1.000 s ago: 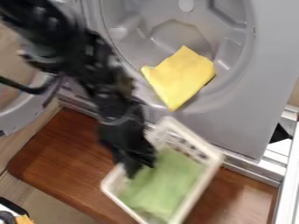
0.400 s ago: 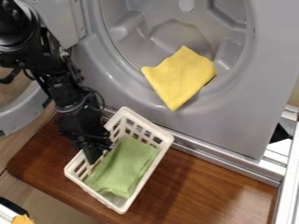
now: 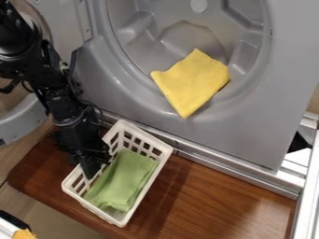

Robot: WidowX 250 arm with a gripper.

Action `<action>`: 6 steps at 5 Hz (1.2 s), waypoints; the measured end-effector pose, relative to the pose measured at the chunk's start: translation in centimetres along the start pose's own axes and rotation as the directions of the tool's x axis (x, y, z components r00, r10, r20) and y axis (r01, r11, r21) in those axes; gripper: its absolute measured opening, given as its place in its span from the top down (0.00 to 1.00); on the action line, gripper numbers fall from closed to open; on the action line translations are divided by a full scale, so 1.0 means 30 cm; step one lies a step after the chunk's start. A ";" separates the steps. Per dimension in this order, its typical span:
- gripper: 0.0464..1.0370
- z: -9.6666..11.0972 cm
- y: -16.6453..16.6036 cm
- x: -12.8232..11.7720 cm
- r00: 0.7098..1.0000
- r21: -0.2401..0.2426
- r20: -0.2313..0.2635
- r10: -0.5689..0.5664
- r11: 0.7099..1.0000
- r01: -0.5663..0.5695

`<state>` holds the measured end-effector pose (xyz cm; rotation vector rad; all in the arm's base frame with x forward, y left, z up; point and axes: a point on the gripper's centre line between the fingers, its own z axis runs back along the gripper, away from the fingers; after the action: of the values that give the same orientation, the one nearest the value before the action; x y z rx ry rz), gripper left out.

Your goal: Move white basket to the left

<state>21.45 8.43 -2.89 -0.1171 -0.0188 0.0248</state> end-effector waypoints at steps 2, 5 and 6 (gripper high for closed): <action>0.42 0.008 0.002 -0.014 0.994 0.101 -0.087 0.061 0.994 -0.052; 0.03 0.168 -0.037 -0.016 0.998 0.229 -0.066 0.002 0.973 0.013; 0.04 0.254 -0.067 -0.028 0.998 0.284 -0.056 -0.015 0.958 0.031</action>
<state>20.52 7.30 4.88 0.1709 0.0369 0.0010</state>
